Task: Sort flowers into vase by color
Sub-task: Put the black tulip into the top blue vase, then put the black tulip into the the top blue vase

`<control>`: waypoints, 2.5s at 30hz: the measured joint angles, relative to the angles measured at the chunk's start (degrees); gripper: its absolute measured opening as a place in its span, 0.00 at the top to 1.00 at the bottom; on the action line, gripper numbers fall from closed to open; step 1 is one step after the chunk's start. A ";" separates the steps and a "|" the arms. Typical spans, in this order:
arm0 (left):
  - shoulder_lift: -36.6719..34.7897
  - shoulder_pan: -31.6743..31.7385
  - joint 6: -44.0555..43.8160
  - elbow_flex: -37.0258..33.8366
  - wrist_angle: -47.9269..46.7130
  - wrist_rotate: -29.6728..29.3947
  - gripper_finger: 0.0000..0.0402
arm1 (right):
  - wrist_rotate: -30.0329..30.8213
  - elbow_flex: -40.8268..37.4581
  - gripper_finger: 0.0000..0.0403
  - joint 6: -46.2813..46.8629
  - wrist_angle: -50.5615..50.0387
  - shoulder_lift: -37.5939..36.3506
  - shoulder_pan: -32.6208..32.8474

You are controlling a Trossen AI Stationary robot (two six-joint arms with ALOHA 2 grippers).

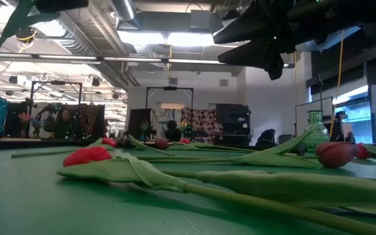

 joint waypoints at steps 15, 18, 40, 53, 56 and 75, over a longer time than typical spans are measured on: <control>-0.03 0.07 6.37 10.70 0.36 -6.45 0.24 | 0.31 2.10 0.51 -3.17 0.14 0.07 -2.34; -0.15 0.07 7.92 12.25 0.28 -9.26 0.24 | 0.43 6.91 0.51 -5.33 -6.04 0.24 -4.64; -16.66 0.07 -3.38 18.67 -16.08 -16.49 0.24 | -9.98 58.27 0.51 -2.76 -42.05 38.95 -28.57; -17.11 0.08 -4.03 15.12 -14.48 -16.75 0.24 | -11.84 73.53 0.51 -3.93 -42.97 54.24 -34.16; -16.89 0.05 -5.40 14.24 -13.10 -17.19 0.24 | -9.62 74.16 0.51 -6.10 -45.83 55.08 -33.20; -16.60 0.04 -10.00 13.07 -12.98 -12.54 0.24 | -10.43 74.99 0.73 4.51 -65.57 55.14 -28.54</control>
